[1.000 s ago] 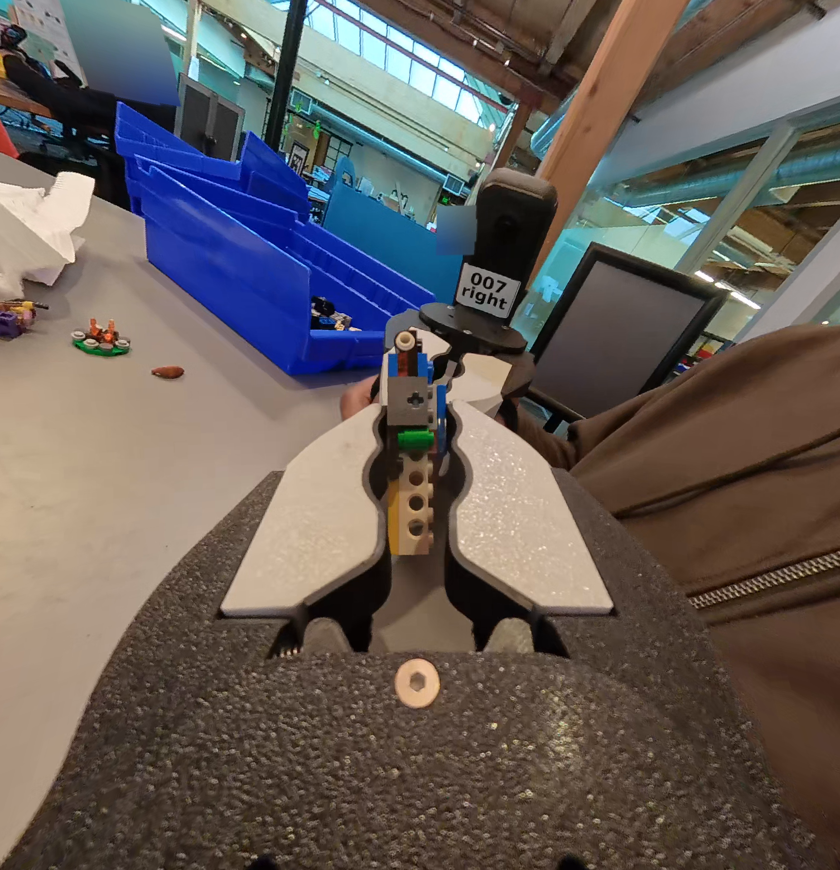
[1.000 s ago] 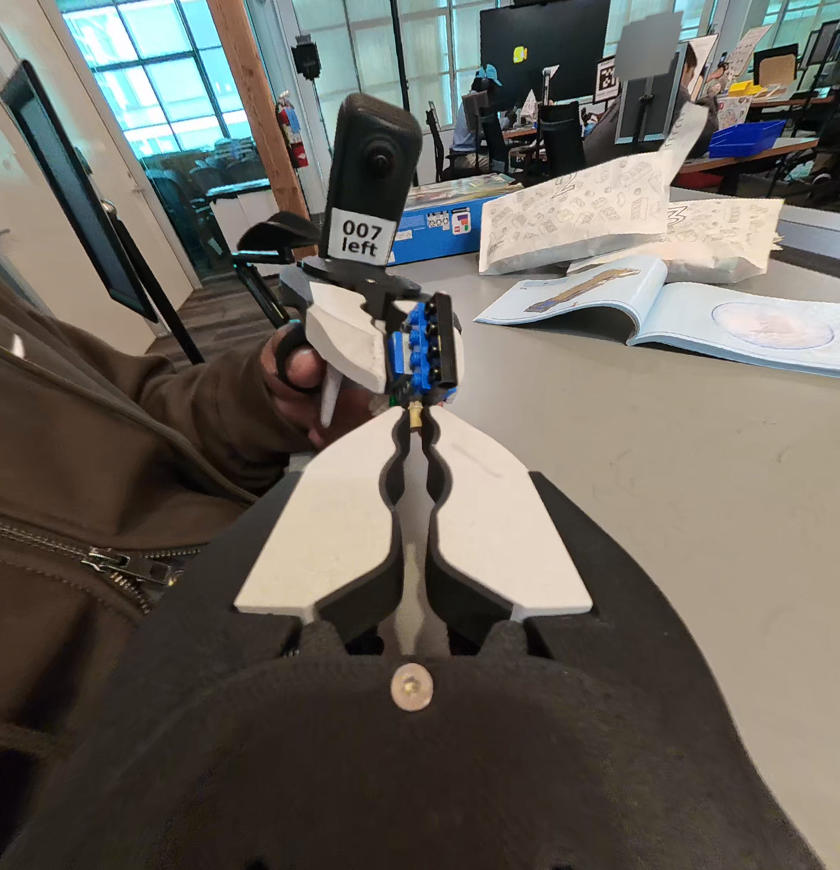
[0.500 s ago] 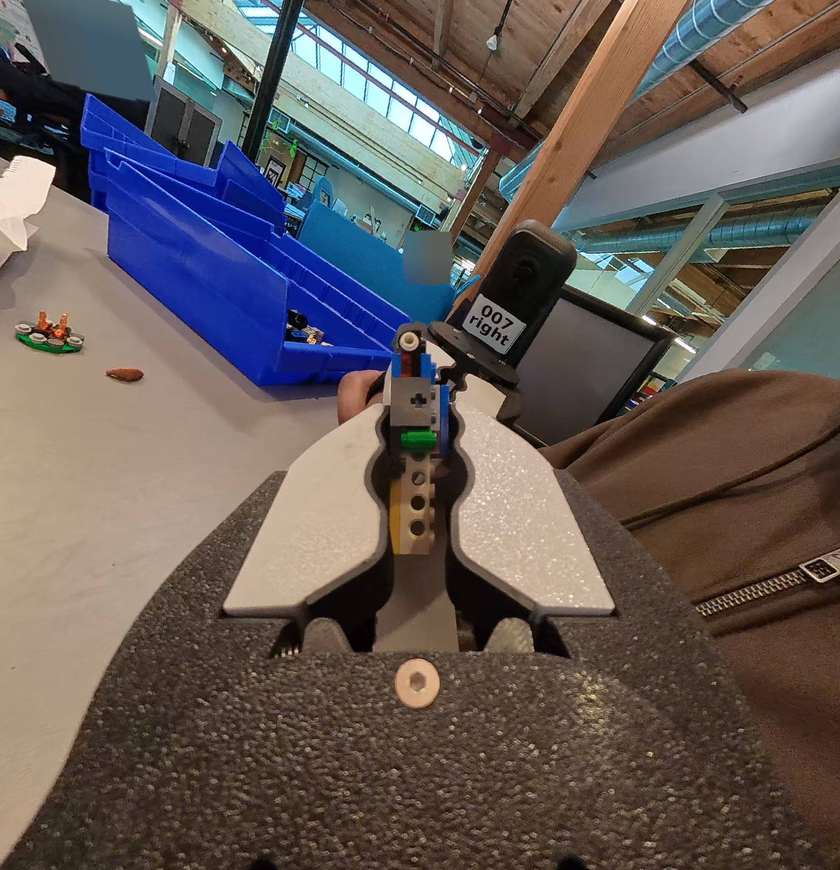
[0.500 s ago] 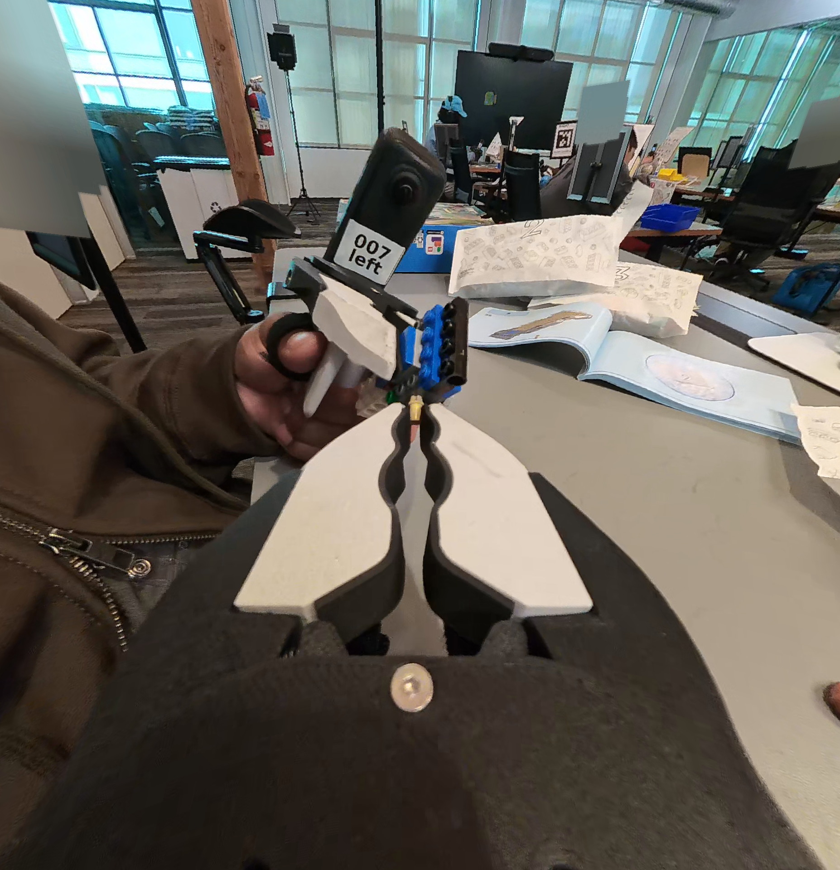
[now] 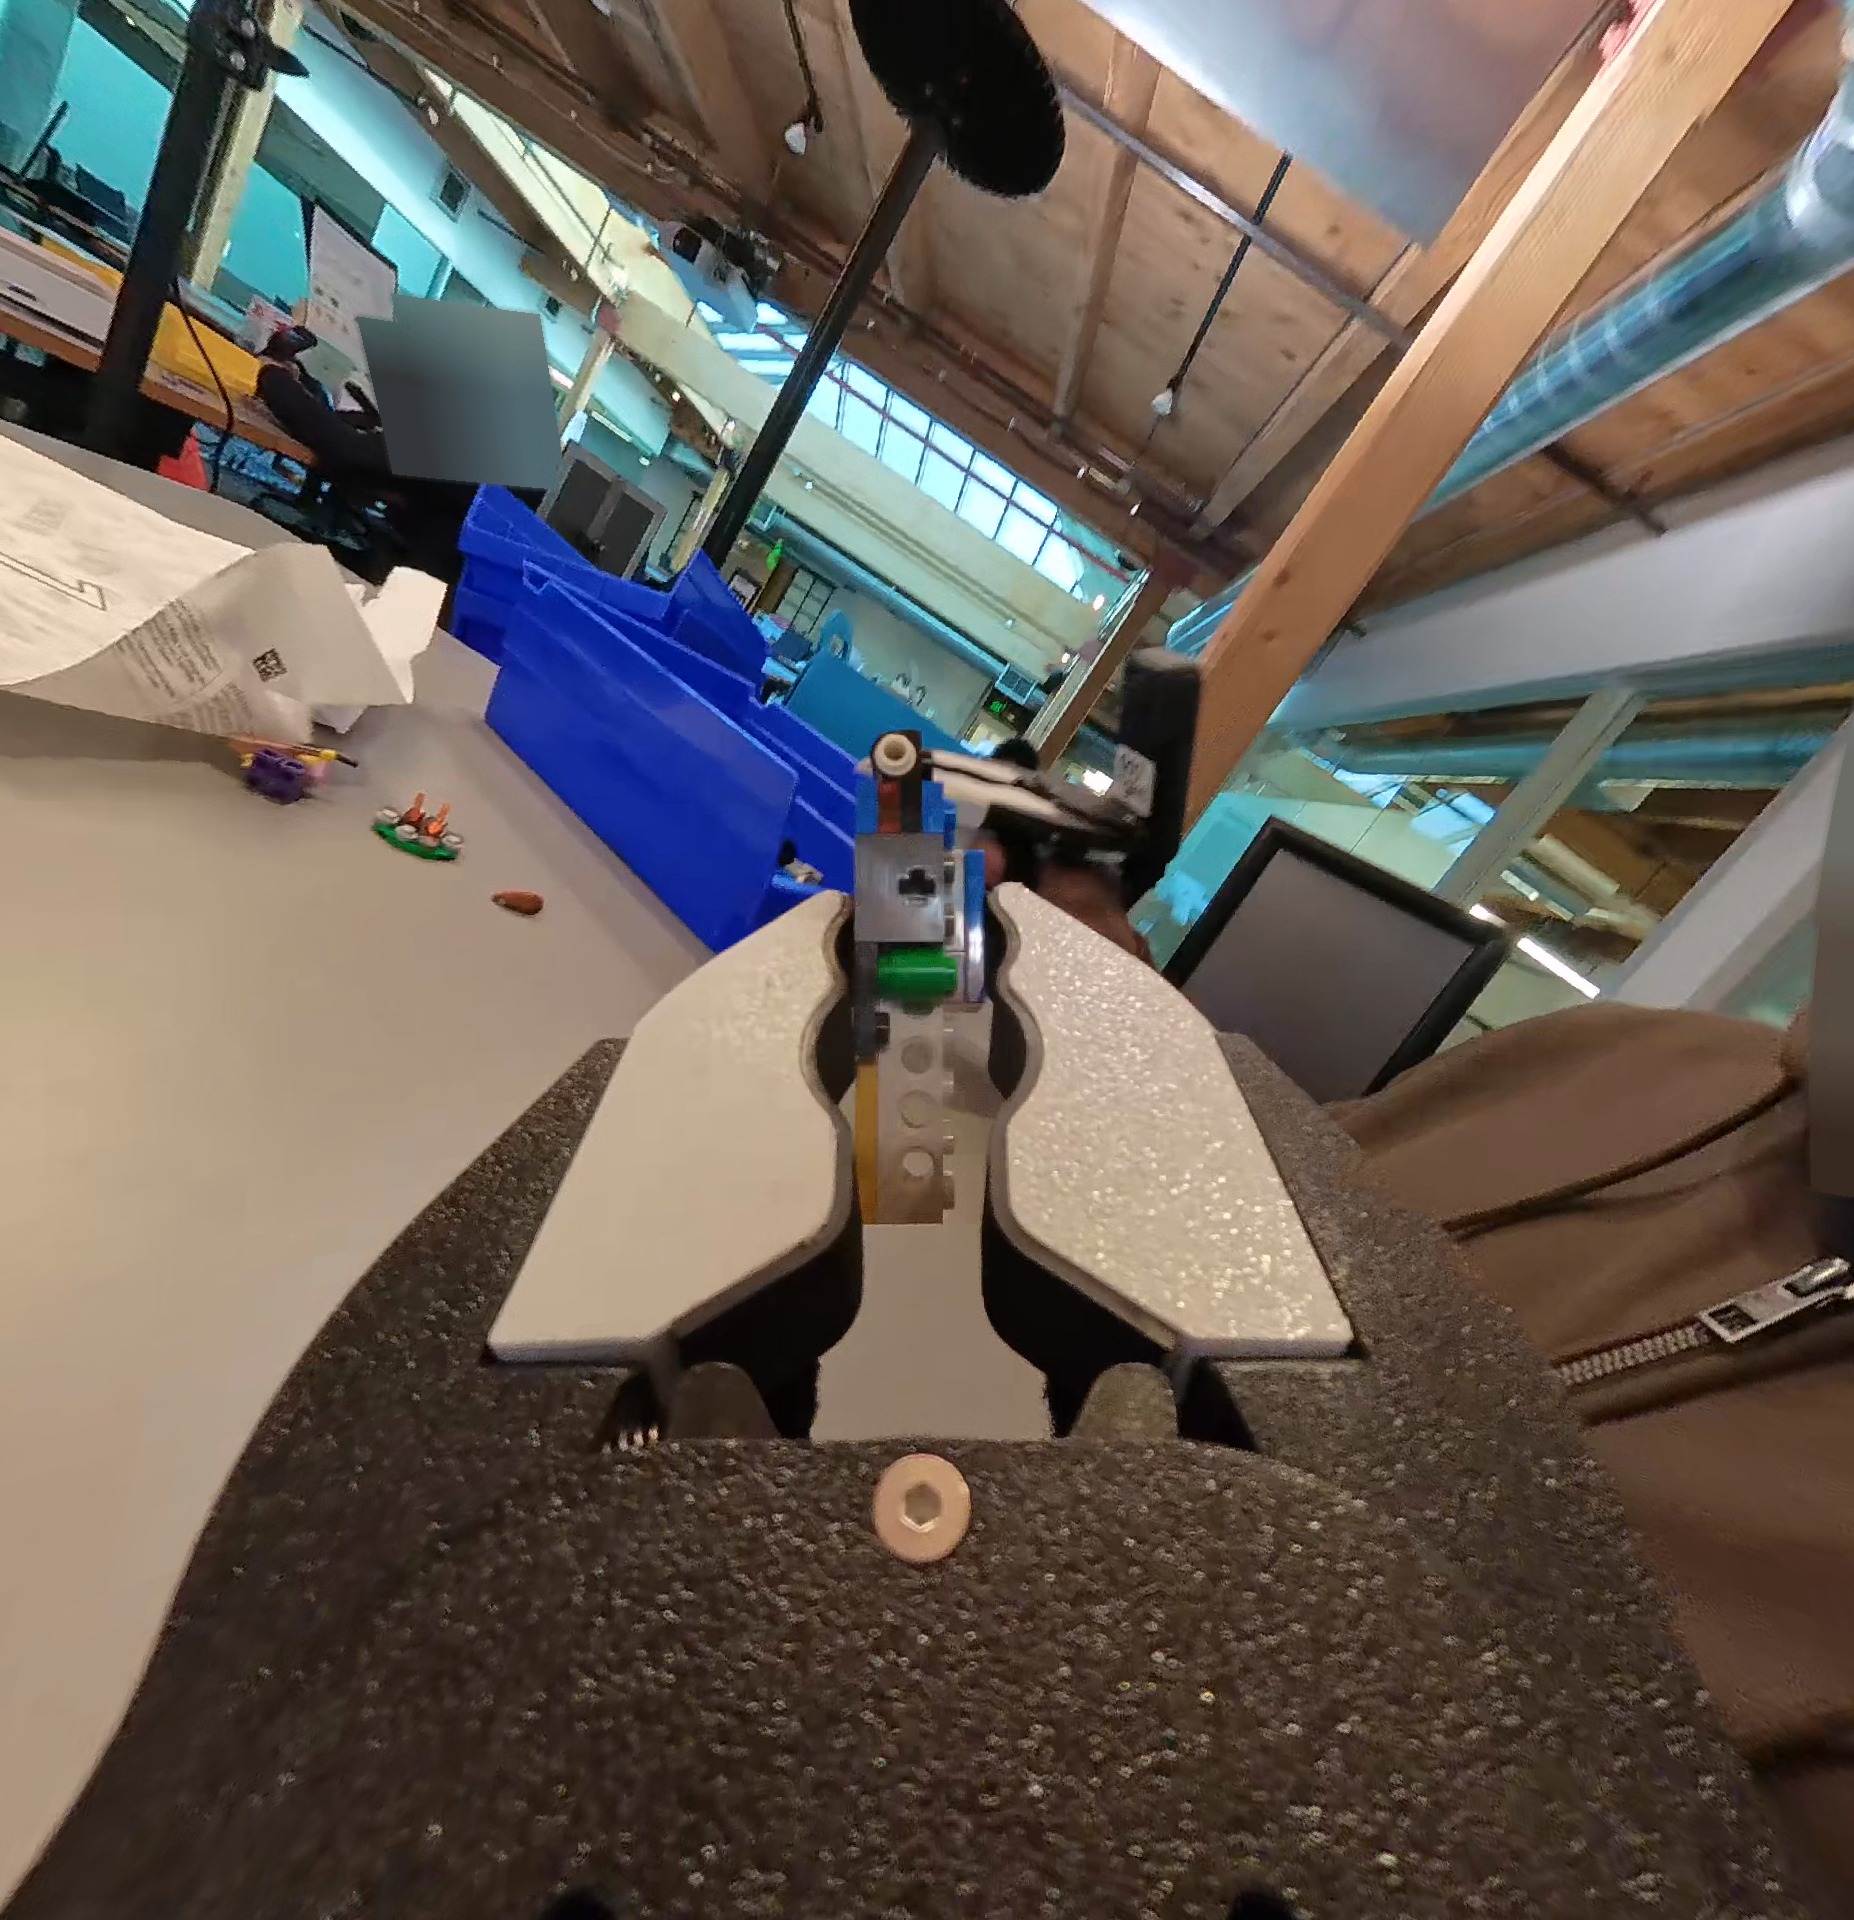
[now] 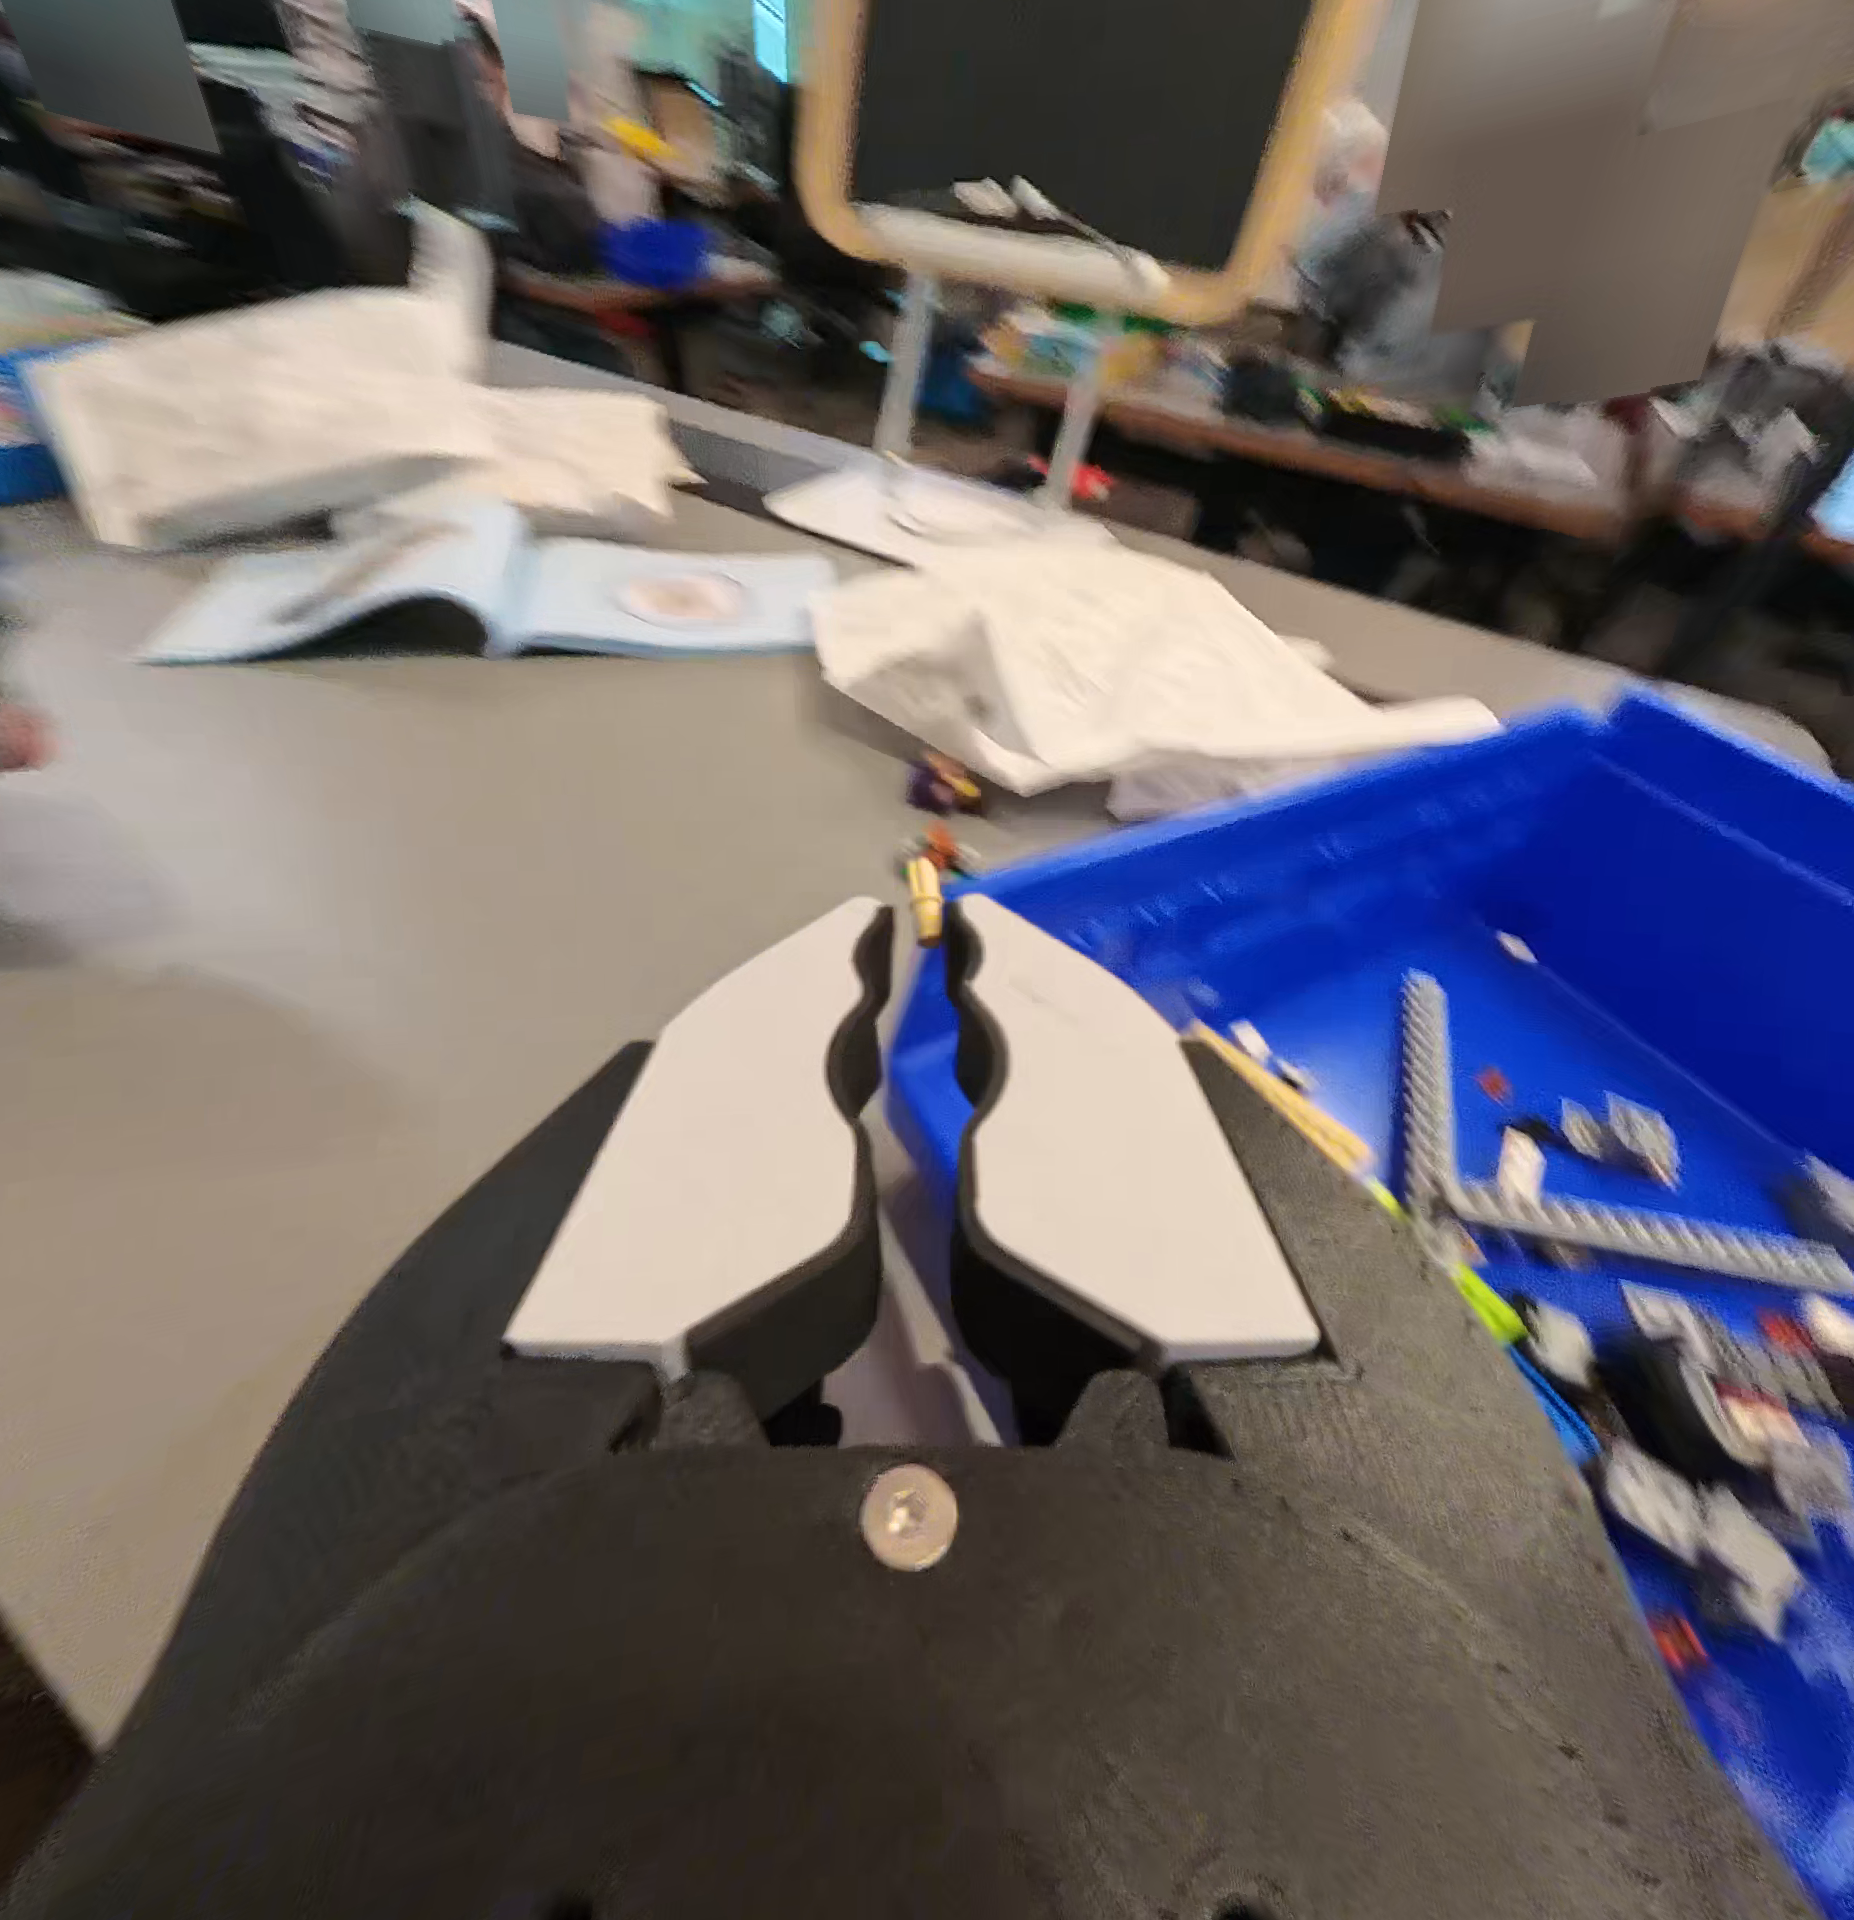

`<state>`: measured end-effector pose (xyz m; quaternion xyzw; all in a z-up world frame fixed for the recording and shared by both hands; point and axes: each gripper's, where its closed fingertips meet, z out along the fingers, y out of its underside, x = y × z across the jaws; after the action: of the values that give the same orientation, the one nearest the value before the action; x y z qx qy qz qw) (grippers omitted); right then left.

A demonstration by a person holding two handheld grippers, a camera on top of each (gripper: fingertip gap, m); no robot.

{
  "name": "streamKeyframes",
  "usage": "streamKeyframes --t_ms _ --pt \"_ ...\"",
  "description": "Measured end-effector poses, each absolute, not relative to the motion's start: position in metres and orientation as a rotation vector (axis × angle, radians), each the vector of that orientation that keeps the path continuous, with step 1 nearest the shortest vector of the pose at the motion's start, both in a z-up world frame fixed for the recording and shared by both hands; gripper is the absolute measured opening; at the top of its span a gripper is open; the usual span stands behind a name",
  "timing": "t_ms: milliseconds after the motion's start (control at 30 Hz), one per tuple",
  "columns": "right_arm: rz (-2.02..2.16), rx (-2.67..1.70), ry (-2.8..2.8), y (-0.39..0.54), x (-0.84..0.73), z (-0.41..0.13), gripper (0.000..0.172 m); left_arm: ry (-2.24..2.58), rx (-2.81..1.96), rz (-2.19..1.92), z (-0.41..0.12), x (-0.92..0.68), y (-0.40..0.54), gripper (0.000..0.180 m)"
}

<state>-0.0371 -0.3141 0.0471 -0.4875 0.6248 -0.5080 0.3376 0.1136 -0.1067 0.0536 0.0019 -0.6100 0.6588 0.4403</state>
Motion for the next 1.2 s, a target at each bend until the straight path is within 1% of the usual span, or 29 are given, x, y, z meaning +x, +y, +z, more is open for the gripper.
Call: streamKeyframes --t_ms 67,133,267,400,533,700,933,1000,1033,1067,1200 --pt "-1.299 -1.261 1.764 -0.332 -0.044 0.029 0.028 -1.476 0.053 1.65 0.056 0.115 -0.111 0.02" --pt "-1.32 -1.289 1.809 -0.337 -0.043 0.021 0.041 -1.443 0.129 1.655 0.056 0.119 -0.116 0.02" --pt "-1.46 -1.391 1.791 -0.33 -0.035 0.025 0.048 -1.315 0.276 1.649 0.058 0.126 -0.126 0.02" --pt "-1.479 -1.455 1.525 -0.274 -0.002 0.039 0.04 -1.163 0.365 1.606 0.058 0.123 -0.133 0.02" --pt "-1.335 -1.545 1.227 -0.189 0.044 0.034 0.034 -1.101 0.319 1.535 0.061 0.102 -0.135 0.02" --pt "-1.121 -1.549 1.085 -0.122 0.075 0.025 0.036 -1.069 0.304 1.492 0.061 0.094 -0.135 0.02" --pt "-0.916 -1.426 1.147 -0.106 0.093 0.018 0.036 -1.137 0.242 1.538 0.063 0.083 -0.135 0.02" --pt "-0.853 -1.365 1.135 -0.106 0.092 0.022 0.033 -1.152 0.222 1.562 0.064 0.081 -0.134 0.02" --pt "-0.831 -1.344 1.131 -0.107 0.091 0.024 0.028 -1.172 0.226 1.572 0.063 0.081 -0.135 0.021" --pt "-0.814 -1.32 1.125 -0.108 0.09 0.026 0.02 -1.188 0.219 1.577 0.063 0.08 -0.136 0.022" --pt "-0.739 -1.271 1.105 -0.112 0.084 0.03 0.017 -1.249 0.169 1.613 0.063 0.077 -0.136 0.028"
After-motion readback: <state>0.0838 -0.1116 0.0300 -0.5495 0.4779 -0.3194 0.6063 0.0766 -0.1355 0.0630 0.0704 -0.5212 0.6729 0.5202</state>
